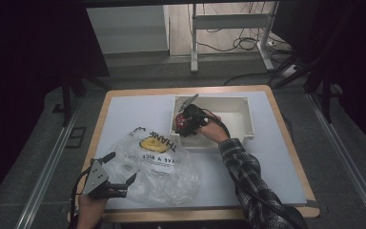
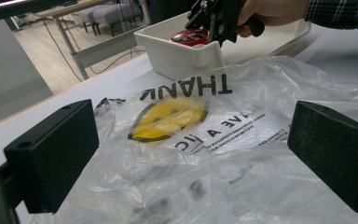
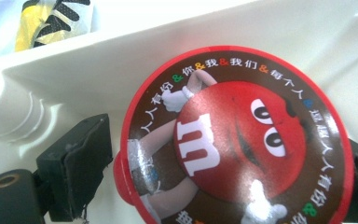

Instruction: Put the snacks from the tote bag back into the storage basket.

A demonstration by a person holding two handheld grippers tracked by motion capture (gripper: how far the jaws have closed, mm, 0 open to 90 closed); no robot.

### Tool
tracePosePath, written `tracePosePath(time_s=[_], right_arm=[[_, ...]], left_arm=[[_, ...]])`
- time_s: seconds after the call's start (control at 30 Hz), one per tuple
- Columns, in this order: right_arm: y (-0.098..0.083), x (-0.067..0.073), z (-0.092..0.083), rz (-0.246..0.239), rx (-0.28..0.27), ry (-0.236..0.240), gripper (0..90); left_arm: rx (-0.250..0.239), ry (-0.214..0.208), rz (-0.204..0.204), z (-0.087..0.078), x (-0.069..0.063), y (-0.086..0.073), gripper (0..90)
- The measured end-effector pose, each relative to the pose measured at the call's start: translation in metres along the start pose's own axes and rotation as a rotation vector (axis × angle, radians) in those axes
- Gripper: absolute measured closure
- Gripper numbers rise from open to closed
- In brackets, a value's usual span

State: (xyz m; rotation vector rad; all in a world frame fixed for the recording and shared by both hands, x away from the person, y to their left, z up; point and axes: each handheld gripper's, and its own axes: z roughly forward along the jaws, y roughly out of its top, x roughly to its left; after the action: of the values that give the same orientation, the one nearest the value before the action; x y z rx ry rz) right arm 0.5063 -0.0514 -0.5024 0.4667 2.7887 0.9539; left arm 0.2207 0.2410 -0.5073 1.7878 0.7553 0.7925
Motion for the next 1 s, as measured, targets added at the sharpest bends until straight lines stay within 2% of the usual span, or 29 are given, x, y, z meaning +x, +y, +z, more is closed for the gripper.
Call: tracePosePath(time_s=[0.23, 0.47, 1.0], right_arm=[[-0.002, 0.002, -0.002, -0.015, -0.008, -0.023, 9.8], [-0.004, 0.003, -0.007, -0.013, -0.035, -0.023, 9.8], [-0.008, 0.003, -0.017, 0.0, -0.049, -0.013, 9.8]], left_arm=[[0.001, 0.0, 0.002, 0.0, 0.0, 0.0, 1.7], [0.001, 0.0, 0.002, 0.0, 0.0, 0.0, 1.8], [0.005, 0.001, 0.006, 0.0, -0.001, 0.0, 1.8]])
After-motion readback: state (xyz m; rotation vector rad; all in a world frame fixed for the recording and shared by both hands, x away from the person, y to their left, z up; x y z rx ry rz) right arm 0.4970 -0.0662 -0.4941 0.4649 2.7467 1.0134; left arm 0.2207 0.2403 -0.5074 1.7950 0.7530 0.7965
